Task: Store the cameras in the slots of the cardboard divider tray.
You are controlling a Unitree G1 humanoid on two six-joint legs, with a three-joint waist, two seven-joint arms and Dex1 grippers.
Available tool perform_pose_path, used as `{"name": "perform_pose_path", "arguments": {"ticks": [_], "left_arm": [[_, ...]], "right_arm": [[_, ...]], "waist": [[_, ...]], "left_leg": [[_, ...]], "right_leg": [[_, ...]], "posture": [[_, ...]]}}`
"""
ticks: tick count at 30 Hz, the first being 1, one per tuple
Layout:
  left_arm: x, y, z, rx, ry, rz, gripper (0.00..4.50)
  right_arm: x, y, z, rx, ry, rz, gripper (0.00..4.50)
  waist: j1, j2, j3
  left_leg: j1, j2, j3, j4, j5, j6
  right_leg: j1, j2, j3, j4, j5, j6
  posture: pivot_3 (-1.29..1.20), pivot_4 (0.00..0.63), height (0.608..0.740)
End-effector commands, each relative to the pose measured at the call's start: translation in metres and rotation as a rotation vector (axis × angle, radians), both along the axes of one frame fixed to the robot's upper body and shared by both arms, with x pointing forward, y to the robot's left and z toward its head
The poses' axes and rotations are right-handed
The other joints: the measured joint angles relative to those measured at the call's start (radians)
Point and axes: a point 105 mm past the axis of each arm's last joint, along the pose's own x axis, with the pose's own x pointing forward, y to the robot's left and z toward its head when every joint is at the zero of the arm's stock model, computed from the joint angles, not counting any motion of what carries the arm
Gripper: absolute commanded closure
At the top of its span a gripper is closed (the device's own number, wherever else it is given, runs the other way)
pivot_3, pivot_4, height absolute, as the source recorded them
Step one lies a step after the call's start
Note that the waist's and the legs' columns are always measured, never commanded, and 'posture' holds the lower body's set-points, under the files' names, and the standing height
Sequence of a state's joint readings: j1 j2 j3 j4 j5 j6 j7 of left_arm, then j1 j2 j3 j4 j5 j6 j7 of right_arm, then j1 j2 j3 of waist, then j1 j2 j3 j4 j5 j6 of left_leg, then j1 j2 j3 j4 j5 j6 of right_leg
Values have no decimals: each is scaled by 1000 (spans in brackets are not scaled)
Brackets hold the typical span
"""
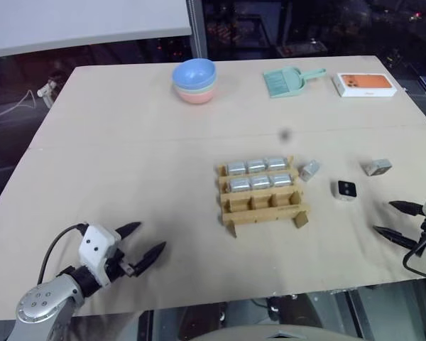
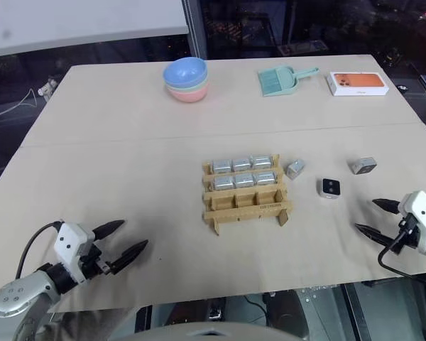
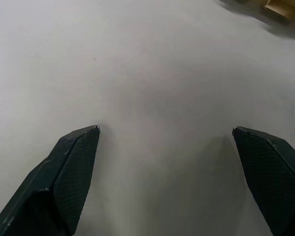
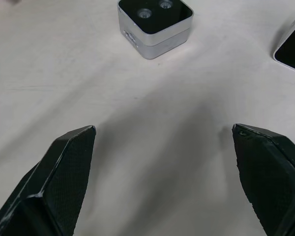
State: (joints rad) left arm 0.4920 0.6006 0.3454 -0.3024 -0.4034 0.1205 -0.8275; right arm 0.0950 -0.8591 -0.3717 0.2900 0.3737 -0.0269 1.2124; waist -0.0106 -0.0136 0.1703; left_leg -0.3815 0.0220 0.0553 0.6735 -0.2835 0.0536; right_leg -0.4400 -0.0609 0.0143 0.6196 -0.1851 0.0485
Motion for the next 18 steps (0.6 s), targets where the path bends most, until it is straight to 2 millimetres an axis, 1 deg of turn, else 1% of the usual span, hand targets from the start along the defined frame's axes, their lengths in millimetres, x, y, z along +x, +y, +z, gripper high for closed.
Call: {"name": "perform_pose_path", "arguments": {"ticks": [1,3,4,6,8,10,12,14,16,18], "left_arm": [[1,-2,4,2,-21,-22,0],[1,-3,4,-1,-22,-34,0],[1,-5,5,-7,-22,-45,0],[0,-9,7,-17,-23,-75,0],[-2,-14,10,-43,-24,-103,0],[-5,-22,17,-77,-17,-170,0],[-11,-32,27,-132,13,-275,0],[-12,-39,42,-163,-8,-348,0],[-9,-44,58,-184,-47,-389,0],[-7,-47,71,-166,-91,-434,0]], "right_arm": [[3,-3,11,-20,-36,4,91],[3,-4,11,-31,-31,-2,91],[3,-6,9,-63,-18,2,91],[9,-11,11,-178,-21,0,91],[17,-13,17,-227,-35,-4,91],[29,-13,32,-291,-80,27,91],[43,-15,49,-385,-113,65,91],[56,-15,63,-453,-125,99,91],[65,-15,69,-512,-109,140,91],[73,-17,72,-563,-84,171,91]], "waist": [[0,0,0],[0,0,0],[1,0,0],[0,0,0],[-3,0,0],[-5,-1,0],[-9,-2,1],[-9,-2,1],[-7,-2,2],[-2,-3,2]], "left_leg": [[0,0,0,0,0,0],[0,0,0,0,0,0],[0,0,0,0,0,0],[0,0,0,1,0,0],[0,0,1,1,0,0],[0,0,2,2,0,0],[1,0,3,2,0,0],[1,0,3,4,0,0],[0,0,4,4,0,0],[-1,0,5,4,0,0]], "right_leg": [[0,0,0,0,0,0],[0,0,0,0,0,0],[0,0,0,0,0,0],[0,0,0,0,0,0],[0,0,1,1,0,0],[0,0,2,1,0,0],[0,0,2,3,0,0],[-1,0,3,4,0,0],[-2,1,3,5,0,0],[-2,1,2,5,0,0]], "posture": [[0,150,740],[0,150,740],[0,150,740],[0,150,740],[0,150,740],[0,150,740],[0,150,740],[0,150,740],[0,150,740],[0,150,740]]}}
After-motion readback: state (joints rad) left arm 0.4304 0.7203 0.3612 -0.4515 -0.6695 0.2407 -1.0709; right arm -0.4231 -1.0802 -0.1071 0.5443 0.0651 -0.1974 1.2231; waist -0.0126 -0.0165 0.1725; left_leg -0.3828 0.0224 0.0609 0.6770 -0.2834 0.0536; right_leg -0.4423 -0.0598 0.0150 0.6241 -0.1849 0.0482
